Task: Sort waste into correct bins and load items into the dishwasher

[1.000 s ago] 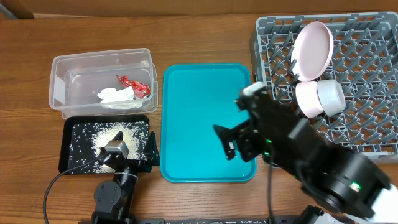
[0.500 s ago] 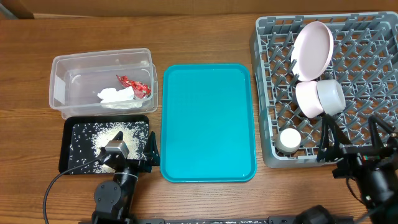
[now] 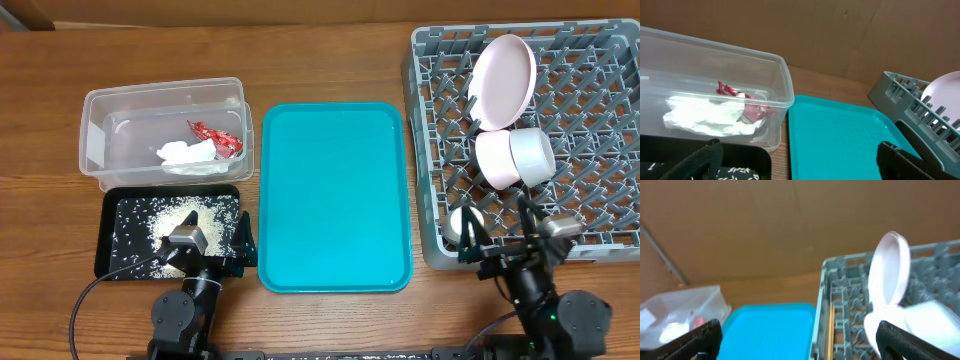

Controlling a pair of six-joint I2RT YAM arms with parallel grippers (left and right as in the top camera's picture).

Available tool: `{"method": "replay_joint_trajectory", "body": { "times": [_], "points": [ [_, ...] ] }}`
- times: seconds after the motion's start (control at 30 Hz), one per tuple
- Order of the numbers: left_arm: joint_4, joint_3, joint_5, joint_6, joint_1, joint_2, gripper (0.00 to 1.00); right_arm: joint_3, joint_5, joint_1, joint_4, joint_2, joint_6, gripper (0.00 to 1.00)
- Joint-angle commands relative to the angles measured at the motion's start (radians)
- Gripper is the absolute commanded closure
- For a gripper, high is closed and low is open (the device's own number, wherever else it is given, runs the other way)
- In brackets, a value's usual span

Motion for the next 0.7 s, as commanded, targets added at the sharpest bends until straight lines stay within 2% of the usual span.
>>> {"method": "replay_joint_trajectory", "body": {
  "times": [0.0, 0.3, 0.67],
  "points": [
    [0.002, -0.004, 0.011, -0.01, 0.005, -0.01, 0.0, -0.085, -0.056, -0.021, 0.042, -0.061, -0.008, 0.0],
    [0.002, -0.004, 0.011, -0.01, 0.005, -0.01, 0.0, -0.329, -0.056, -0.028, 0.339, -0.093, -0.008, 0.0],
    [0.002, -0.004, 0.011, -0.01, 0.005, -0.01, 0.0, -0.34, -0.037, -0.028, 0.302, -0.093, -0.008, 0.0]
  ]
}}
